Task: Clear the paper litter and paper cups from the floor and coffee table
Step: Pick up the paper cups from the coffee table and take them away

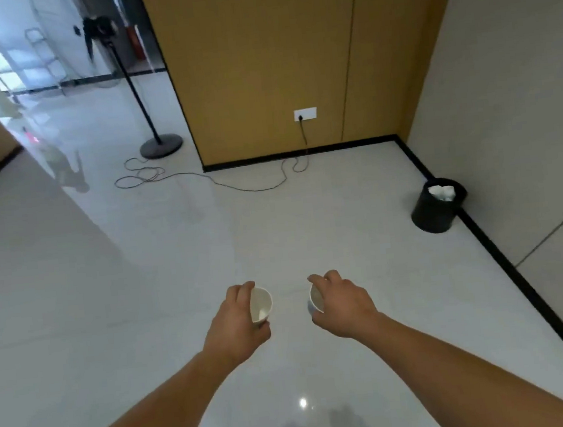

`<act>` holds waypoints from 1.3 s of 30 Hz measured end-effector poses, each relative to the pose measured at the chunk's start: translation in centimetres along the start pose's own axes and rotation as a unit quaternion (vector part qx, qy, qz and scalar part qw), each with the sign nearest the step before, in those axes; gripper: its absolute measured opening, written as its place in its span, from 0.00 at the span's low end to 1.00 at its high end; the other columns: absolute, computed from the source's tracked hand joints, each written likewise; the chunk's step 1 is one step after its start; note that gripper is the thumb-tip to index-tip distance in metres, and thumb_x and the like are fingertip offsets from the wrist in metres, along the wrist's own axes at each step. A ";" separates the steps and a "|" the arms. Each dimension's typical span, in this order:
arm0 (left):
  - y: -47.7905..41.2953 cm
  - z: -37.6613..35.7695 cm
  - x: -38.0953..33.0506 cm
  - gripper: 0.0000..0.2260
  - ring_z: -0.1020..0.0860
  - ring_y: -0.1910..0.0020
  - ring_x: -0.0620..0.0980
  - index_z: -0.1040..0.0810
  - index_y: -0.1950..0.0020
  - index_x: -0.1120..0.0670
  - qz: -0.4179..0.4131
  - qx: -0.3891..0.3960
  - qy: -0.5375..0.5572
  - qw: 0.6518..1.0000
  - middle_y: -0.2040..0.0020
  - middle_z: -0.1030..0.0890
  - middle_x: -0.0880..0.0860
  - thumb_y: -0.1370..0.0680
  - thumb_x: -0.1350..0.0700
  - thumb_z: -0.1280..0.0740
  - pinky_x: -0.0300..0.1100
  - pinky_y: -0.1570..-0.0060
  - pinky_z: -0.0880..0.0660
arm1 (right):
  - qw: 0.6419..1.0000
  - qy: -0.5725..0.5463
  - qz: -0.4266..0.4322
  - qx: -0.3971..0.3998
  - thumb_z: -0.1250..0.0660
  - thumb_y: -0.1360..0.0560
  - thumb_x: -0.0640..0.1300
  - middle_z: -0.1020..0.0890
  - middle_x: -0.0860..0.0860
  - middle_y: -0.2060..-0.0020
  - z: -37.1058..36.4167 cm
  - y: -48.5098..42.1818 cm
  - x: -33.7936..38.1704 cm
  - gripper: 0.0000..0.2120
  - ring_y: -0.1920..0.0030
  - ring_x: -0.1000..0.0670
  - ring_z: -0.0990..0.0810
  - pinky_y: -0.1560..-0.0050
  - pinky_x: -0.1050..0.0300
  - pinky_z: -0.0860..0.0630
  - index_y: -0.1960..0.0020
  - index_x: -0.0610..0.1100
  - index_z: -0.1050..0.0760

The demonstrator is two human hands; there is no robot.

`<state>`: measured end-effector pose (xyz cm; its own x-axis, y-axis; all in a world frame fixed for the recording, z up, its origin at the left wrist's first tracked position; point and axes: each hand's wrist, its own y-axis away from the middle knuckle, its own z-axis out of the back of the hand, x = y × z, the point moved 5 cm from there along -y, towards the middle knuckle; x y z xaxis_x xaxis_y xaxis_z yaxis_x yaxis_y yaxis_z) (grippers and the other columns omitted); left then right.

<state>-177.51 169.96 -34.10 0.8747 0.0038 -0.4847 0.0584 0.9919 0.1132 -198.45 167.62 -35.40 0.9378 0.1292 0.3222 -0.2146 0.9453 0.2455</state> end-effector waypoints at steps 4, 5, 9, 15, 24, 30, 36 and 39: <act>-7.4 -3.8 -7.3 0.36 0.27 0.40 0.52 0.41 0.26 0.49 -0.066 0.037 -0.003 0.997 0.32 0.35 0.49 0.30 0.47 0.29 0.46 0.44 0.26 | 0.997 -0.018 -0.079 -0.016 0.36 0.25 0.55 0.34 0.48 0.33 2.8 -1.6 -8.8 0.33 0.40 0.43 0.26 0.47 0.52 0.27 0.24 0.55 0.44; -9.3 -4.8 -9.0 0.36 0.27 0.40 0.52 0.41 0.26 0.49 -0.080 0.048 -0.002 0.996 0.32 0.35 0.49 0.30 0.47 0.29 0.46 0.43 0.26 | 0.995 -0.018 -0.094 -0.017 0.36 0.25 0.55 0.34 0.48 0.33 3.3 -2.2 -10.8 0.33 0.40 0.43 0.26 0.47 0.52 0.27 0.24 0.55 0.44; -17.8 -8.8 -15.1 0.37 0.28 0.38 0.53 0.43 0.25 0.48 -0.121 0.079 0.000 0.990 0.32 0.36 0.49 0.29 0.47 0.30 0.47 0.42 0.26 | 0.990 -0.011 -0.138 -0.018 0.36 0.25 0.56 0.35 0.48 0.33 6.2 -6.3 -18.4 0.33 0.40 0.43 0.26 0.47 0.52 0.27 0.23 0.55 0.45; -30.5 -13.0 -24.7 0.36 0.27 0.40 0.52 0.43 0.24 0.47 -0.180 0.109 0.016 0.977 0.33 0.35 0.49 0.29 0.47 0.30 0.46 0.42 0.26 | 0.975 -0.027 -0.221 -0.023 0.36 0.25 0.56 0.35 0.49 0.33 11.6 -12.0 -29.0 0.34 0.40 0.44 0.26 0.46 0.52 0.26 0.23 0.55 0.46; -45.5 -20.5 -40.3 0.35 0.29 0.39 0.52 0.43 0.24 0.48 -0.247 0.148 -0.010 0.958 0.32 0.37 0.49 0.27 0.45 0.31 0.45 0.41 0.27 | 0.951 -0.058 -0.300 -0.046 0.35 0.26 0.57 0.34 0.49 0.34 18.2 -17.5 -47.2 0.35 0.40 0.45 0.26 0.44 0.52 0.25 0.24 0.55 0.45; -54.2 -26.2 -50.1 0.35 0.29 0.39 0.52 0.42 0.25 0.48 -0.220 0.144 -0.015 0.965 0.33 0.37 0.49 0.28 0.46 0.30 0.45 0.41 0.27 | 0.958 -0.056 -0.276 -0.048 0.35 0.25 0.57 0.34 0.48 0.32 23.9 -23.9 -59.9 0.35 0.37 0.44 0.27 0.40 0.52 0.26 0.23 0.53 0.45; -61.2 -30.0 -57.4 0.35 0.28 0.41 0.52 0.40 0.27 0.48 -0.191 0.141 0.012 0.971 0.34 0.35 0.49 0.29 0.47 0.28 0.44 0.43 0.25 | 0.968 -0.031 -0.249 -0.028 0.34 0.26 0.58 0.35 0.49 0.31 29.2 -30.1 -69.2 0.36 0.37 0.44 0.28 0.42 0.52 0.27 0.23 0.53 0.44; -65.4 -32.1 -59.3 0.34 0.28 0.42 0.52 0.40 0.28 0.48 -0.175 0.145 0.019 0.974 0.35 0.34 0.49 0.30 0.47 0.28 0.44 0.45 0.25 | 0.969 -0.029 -0.244 -0.021 0.33 0.26 0.58 0.34 0.48 0.32 30.5 -33.8 -73.0 0.36 0.39 0.44 0.27 0.44 0.52 0.26 0.24 0.53 0.44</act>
<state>-248.62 108.91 -40.57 0.7580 -0.3183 -0.5693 0.4888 0.8551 0.1728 -268.02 117.13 -39.34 0.9075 -0.3525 0.2284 0.2631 0.9009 0.3451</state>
